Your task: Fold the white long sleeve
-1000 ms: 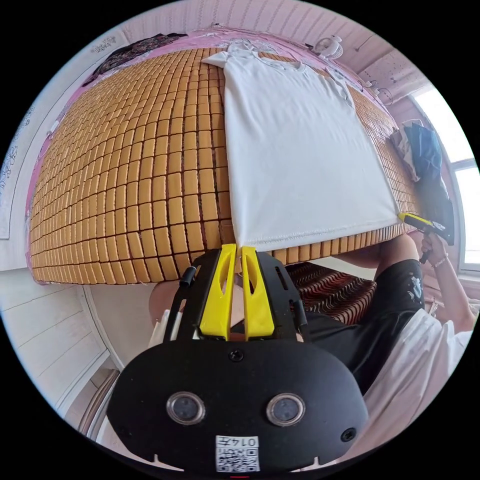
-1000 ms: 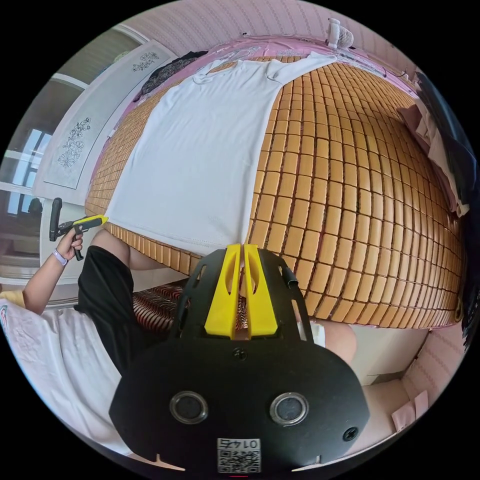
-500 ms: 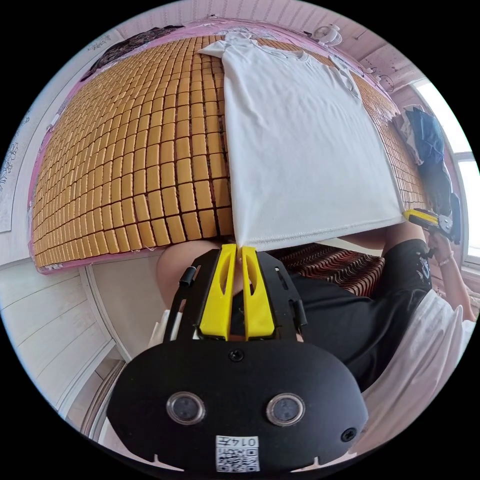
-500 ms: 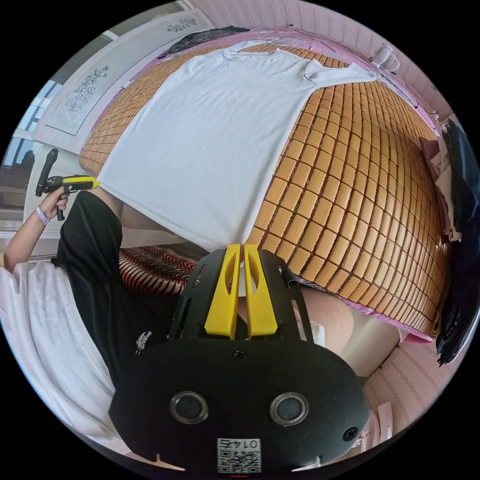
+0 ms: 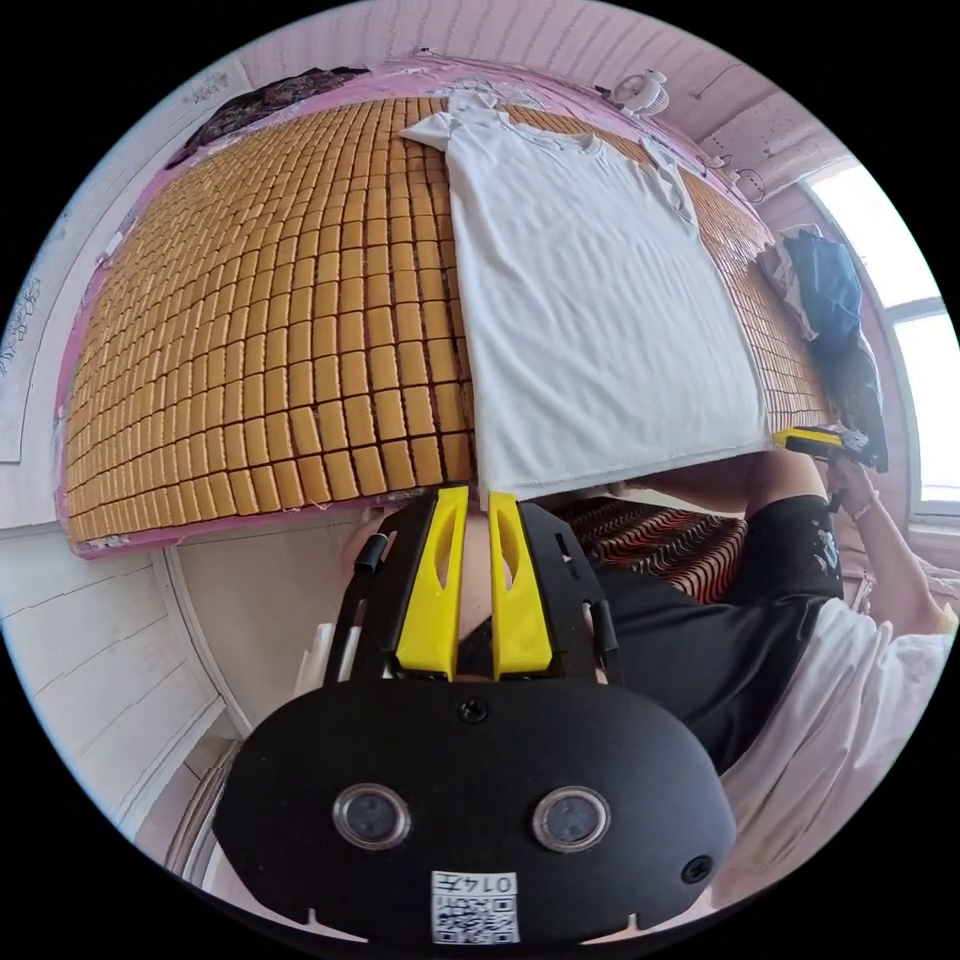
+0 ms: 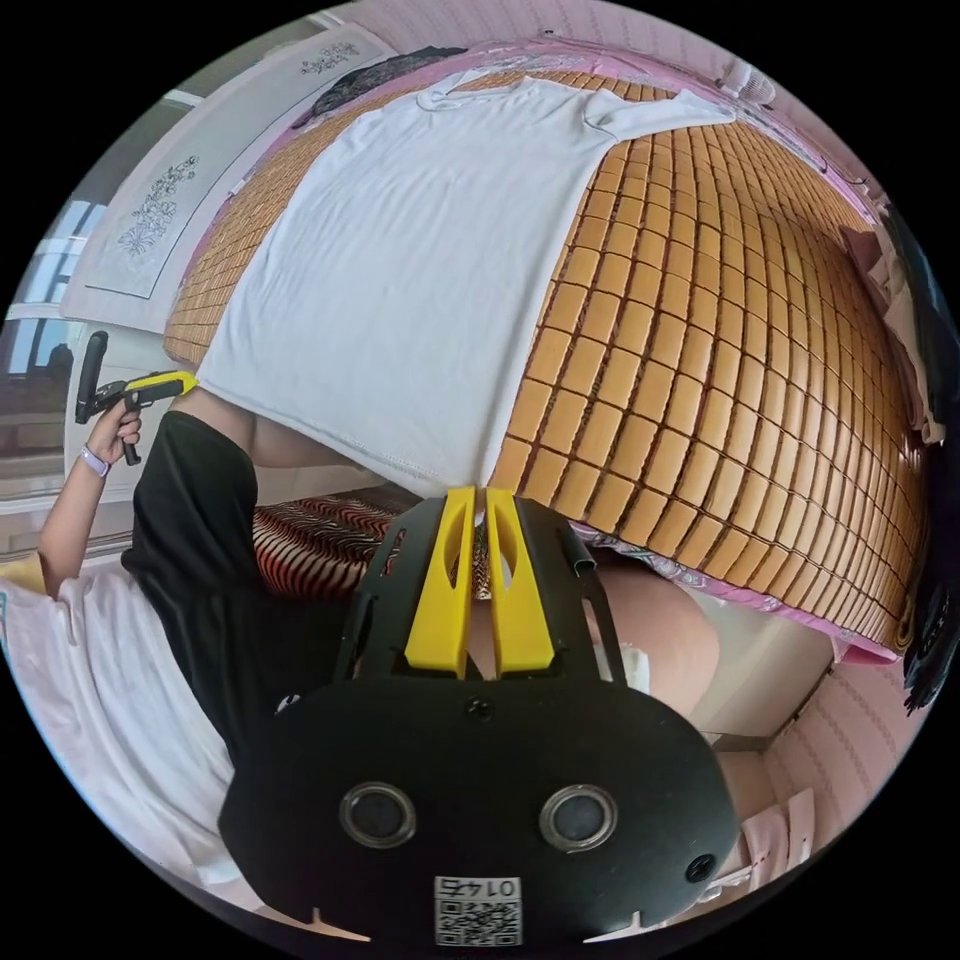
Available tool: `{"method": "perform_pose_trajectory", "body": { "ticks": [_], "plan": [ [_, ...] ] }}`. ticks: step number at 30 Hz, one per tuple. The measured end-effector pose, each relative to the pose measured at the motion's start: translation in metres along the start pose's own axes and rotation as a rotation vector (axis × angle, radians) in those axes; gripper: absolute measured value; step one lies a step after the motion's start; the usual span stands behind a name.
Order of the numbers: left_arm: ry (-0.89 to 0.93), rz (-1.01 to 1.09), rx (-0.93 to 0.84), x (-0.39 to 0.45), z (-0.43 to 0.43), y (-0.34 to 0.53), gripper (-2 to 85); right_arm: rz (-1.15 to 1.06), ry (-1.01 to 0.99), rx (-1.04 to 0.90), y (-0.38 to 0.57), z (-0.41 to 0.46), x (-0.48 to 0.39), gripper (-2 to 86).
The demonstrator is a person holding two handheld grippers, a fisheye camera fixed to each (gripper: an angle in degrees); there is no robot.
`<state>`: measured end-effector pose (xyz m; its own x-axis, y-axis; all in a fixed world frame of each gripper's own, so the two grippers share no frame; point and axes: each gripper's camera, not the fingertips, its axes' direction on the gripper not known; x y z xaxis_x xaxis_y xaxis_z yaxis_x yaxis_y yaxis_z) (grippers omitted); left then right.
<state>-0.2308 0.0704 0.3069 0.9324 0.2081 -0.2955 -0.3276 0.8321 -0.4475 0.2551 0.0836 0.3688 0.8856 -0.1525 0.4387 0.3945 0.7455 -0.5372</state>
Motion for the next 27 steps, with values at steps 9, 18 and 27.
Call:
{"method": "perform_pose_trajectory", "body": {
  "ticks": [9,18,27],
  "plan": [
    [-0.050,0.100,0.111,0.013,-0.020,-0.057,4.2,-0.038,0.062,-0.053,-0.011,-0.014,0.031,5.7],
    [0.157,0.429,0.136,0.125,0.028,-0.233,3.4,0.057,0.075,0.181,-0.145,-0.061,0.093,6.7],
    [0.257,0.536,0.101,0.183,0.039,-0.356,-0.6,0.361,0.008,0.361,-0.210,-0.115,0.174,6.6]
  ]
}}
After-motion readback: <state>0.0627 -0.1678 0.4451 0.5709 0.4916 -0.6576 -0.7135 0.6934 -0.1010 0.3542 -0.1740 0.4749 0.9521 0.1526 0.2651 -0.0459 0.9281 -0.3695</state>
